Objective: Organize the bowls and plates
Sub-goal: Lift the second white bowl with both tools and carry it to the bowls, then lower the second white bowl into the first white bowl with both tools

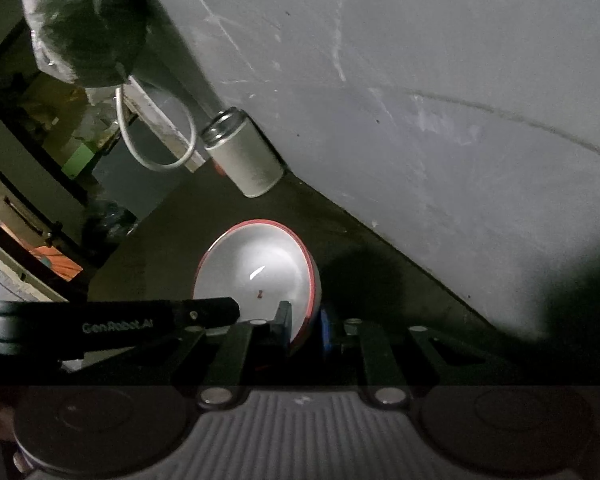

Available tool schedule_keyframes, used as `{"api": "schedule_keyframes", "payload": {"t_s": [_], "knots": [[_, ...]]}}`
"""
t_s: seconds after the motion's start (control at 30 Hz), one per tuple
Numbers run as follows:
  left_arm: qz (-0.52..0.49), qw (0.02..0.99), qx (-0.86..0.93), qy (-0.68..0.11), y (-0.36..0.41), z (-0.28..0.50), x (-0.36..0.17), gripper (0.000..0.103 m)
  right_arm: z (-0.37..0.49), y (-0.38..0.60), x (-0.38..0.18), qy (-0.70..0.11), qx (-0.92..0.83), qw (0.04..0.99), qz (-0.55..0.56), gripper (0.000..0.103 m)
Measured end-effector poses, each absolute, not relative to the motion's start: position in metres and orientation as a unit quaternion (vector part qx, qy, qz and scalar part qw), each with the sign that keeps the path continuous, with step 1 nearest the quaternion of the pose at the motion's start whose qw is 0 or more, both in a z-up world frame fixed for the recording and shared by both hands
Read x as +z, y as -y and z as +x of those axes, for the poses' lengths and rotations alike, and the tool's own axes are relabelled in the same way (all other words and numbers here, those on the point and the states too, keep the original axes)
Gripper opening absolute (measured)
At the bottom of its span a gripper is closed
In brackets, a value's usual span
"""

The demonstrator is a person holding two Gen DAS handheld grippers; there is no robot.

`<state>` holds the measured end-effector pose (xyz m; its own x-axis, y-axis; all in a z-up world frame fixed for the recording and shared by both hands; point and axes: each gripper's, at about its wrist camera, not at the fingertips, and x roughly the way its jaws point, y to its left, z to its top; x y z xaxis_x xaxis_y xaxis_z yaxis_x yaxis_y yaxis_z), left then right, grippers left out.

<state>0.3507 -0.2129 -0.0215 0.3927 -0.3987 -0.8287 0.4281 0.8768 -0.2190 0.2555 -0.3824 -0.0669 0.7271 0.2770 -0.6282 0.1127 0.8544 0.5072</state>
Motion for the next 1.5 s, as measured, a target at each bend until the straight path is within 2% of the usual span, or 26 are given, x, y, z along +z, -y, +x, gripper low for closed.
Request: {"api": "schedule_keyframes", "payload": {"t_s": [0.5,1.07,1.5], "knots": [[-0.035,0.839,-0.260,-0.477,0.181,0.282,0.007,0.010,0.189,0.367,-0.034,-0.371,0.064,0.895,0.238,0.016],[-0.051,0.817,-0.249,-0.517,0.157,0.244,-0.007,0.012,0.153,0.346,-0.032,-0.416,0.079,0.883,0.202,0.016],[-0.044,0.799,-0.226,-0.555,0.153,0.244,-0.019,0.014,0.155,0.335,-0.033,-0.446,0.089,0.871,0.185,0.016]]}}
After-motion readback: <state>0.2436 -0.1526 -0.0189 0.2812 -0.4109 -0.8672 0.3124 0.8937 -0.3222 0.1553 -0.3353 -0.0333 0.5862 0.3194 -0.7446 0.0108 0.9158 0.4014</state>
